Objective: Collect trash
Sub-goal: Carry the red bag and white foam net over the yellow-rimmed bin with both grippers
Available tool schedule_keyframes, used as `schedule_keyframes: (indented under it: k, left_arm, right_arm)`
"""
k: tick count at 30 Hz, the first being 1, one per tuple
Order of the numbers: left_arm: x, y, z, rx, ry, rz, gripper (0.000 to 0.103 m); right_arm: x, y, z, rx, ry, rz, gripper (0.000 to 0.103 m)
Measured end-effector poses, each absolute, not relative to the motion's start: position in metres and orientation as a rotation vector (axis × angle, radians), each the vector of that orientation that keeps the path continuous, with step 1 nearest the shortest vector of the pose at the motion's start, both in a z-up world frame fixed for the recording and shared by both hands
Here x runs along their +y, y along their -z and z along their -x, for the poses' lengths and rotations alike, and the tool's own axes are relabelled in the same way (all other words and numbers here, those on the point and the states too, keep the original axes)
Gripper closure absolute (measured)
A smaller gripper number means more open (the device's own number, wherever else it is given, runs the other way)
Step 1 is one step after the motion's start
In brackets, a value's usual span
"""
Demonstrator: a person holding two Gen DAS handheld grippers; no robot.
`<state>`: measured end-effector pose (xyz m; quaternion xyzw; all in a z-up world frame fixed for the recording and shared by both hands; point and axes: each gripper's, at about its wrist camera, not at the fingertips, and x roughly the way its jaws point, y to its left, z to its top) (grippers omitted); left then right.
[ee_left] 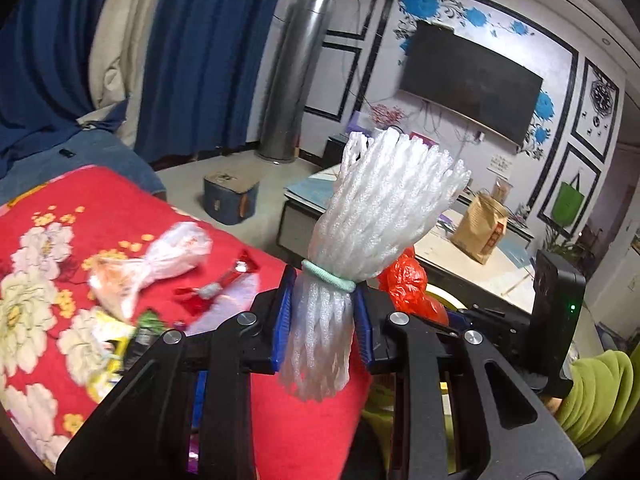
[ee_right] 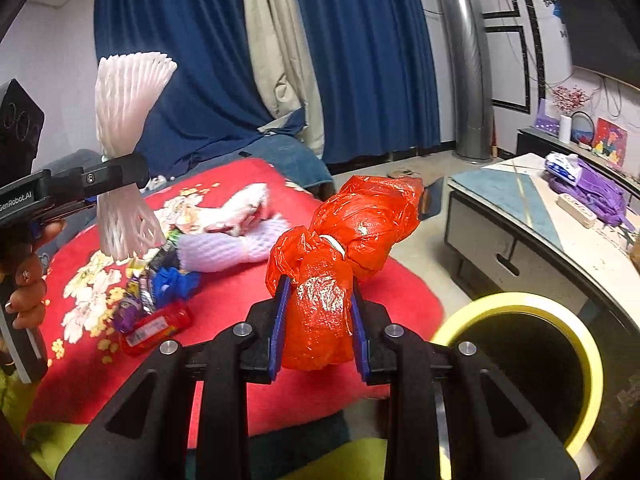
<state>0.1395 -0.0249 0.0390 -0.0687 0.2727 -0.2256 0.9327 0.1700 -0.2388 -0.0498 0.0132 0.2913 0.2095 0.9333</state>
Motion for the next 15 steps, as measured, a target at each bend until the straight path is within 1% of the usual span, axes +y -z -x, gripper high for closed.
schedule_keyframes:
  k: [15]
  left_arm:
    - [-0.102,-0.008,-0.164,0.635,0.539,0.151,0.083]
  right_arm:
    - [-0.312,0.064,-0.16,0.625,-0.271,-0.03,0.077]
